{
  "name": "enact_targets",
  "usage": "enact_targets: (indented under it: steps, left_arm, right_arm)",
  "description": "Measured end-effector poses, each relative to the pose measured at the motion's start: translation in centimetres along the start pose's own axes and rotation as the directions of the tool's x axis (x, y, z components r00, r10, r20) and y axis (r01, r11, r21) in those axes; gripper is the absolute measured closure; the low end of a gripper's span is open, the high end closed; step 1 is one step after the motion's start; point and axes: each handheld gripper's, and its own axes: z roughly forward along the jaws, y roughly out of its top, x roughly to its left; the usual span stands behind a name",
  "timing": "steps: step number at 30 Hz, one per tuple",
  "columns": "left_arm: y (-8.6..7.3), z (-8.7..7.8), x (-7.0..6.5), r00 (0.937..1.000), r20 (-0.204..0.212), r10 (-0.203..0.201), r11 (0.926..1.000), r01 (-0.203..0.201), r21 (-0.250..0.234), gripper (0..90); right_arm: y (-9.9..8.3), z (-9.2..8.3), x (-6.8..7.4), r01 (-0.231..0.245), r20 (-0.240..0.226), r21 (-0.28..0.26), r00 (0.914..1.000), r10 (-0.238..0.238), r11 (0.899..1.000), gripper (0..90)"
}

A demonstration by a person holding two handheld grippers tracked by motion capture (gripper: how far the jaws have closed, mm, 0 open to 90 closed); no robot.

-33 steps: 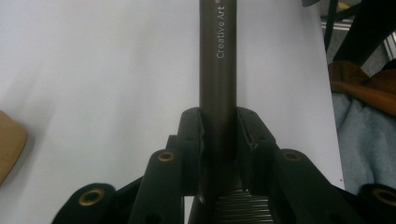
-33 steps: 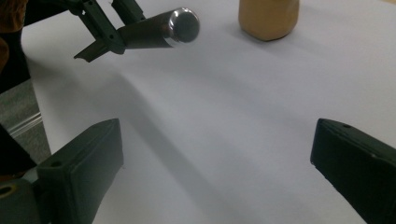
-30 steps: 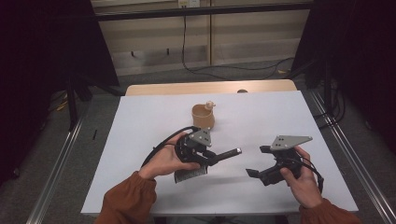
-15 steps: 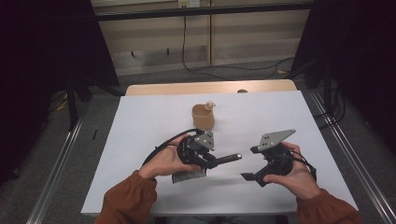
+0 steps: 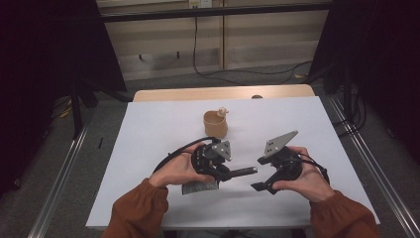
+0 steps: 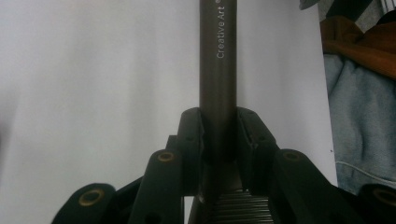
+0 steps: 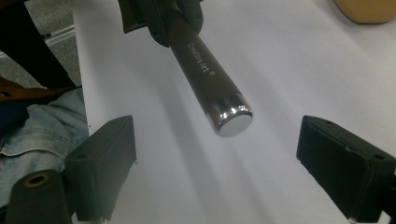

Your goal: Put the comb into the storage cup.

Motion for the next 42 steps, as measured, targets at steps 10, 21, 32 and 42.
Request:
enact_targets:
  steps: [10, 21, 32, 42]
  left_arm:
    - [0.5, 0.6, 0.0, 0.9998, 0.0, 0.022, 0.9988, -0.022, 0.045, 72.9]
    - [0.6, 0.9, -0.1, 0.9994, 0.006, 0.034, 0.9965, -0.035, 0.076, 72.9]
    - [0.7, 1.3, -0.1, 0.9993, 0.006, 0.037, 0.9958, -0.037, 0.083, 72.9]
    - [0.7, 1.3, -0.1, 0.9988, 0.013, 0.047, 0.9936, -0.048, 0.102, 72.9]
  right_arm:
    - [0.9, 0.1, -0.4, 0.028, -0.038, 0.076, 0.999, -0.025, 0.997, 16.8]
    - [2.1, 1.4, -0.6, 0.068, -0.089, 0.156, 0.9945, -0.054, 0.985, 26.7]
    - [3.3, 2.2, -0.6, 0.142, -0.114, 0.217, 0.9863, -0.119, 0.966, 47.3]
    - [3.5, 2.8, -0.3, 0.181, -0.119, 0.246, 0.9807, -0.155, 0.952, 64.2]
